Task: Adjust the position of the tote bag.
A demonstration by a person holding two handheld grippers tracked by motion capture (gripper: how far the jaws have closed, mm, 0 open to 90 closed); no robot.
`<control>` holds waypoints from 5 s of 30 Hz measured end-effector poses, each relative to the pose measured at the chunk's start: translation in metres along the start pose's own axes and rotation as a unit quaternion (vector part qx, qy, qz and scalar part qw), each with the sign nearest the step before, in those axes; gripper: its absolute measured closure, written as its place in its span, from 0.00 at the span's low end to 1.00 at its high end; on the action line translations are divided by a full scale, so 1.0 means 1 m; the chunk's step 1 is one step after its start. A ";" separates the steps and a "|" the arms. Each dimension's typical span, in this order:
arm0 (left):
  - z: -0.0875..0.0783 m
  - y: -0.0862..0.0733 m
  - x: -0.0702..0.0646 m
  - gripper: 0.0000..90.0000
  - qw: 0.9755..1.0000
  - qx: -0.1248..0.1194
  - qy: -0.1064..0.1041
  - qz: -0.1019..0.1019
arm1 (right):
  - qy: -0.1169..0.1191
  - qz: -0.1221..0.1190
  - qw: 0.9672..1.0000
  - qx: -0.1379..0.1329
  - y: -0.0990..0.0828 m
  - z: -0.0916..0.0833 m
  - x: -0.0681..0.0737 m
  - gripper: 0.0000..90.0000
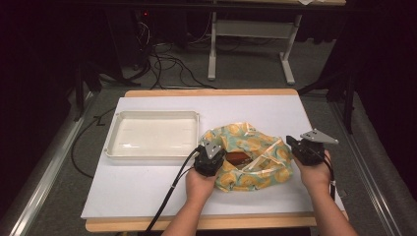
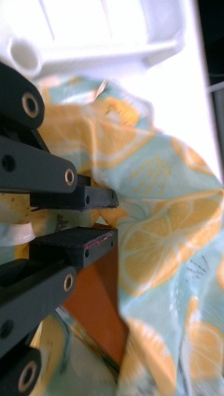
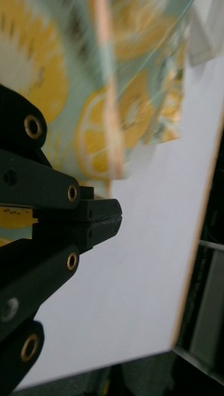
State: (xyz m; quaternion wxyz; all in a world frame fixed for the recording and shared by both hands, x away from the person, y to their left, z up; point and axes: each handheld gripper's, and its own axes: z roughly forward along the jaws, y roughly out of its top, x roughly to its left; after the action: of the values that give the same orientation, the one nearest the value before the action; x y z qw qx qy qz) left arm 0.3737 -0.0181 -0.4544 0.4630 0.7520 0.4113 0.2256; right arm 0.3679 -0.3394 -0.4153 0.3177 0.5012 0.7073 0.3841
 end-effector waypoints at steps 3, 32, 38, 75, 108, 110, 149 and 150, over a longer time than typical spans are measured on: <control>-0.008 0.002 -0.001 0.85 1.000 -0.016 -0.004 -0.008 | 0.010 -0.010 0.999 -0.033 0.017 -0.015 0.010 1.00; 0.030 0.010 0.009 0.71 0.997 -0.017 -0.041 -0.058 | -0.041 -0.083 0.994 0.065 0.004 0.042 0.031 0.98; 0.031 0.011 0.005 0.74 0.997 -0.014 -0.041 -0.058 | -0.053 -0.063 0.994 0.076 0.004 0.042 0.011 0.98; 0.001 -0.015 -0.017 0.55 0.998 0.027 -0.063 0.012 | -0.020 0.036 0.999 0.011 -0.016 0.020 -0.003 0.78; -0.034 -0.012 -0.019 0.76 0.993 -0.088 -0.070 0.017 | 0.008 0.060 0.998 0.020 -0.014 0.035 -0.001 0.95; -0.032 -0.003 -0.023 0.89 0.992 -0.099 -0.070 0.023 | 0.009 0.058 0.998 0.019 -0.014 0.035 0.000 0.95; 0.022 -0.022 -0.030 0.94 0.992 0.102 -0.033 0.068 | 0.054 -0.009 0.998 -0.035 0.015 -0.010 0.078 0.65; 0.022 -0.022 -0.030 0.94 0.992 0.102 -0.033 0.069 | 0.045 -0.012 0.999 -0.013 0.008 -0.005 0.081 0.64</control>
State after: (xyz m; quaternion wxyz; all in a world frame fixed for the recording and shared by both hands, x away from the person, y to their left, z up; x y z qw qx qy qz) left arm 0.3635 -0.0490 -0.4827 0.3805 0.8289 0.3640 0.1887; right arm 0.3433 -0.2615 -0.4111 0.2966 0.4708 0.7220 0.4113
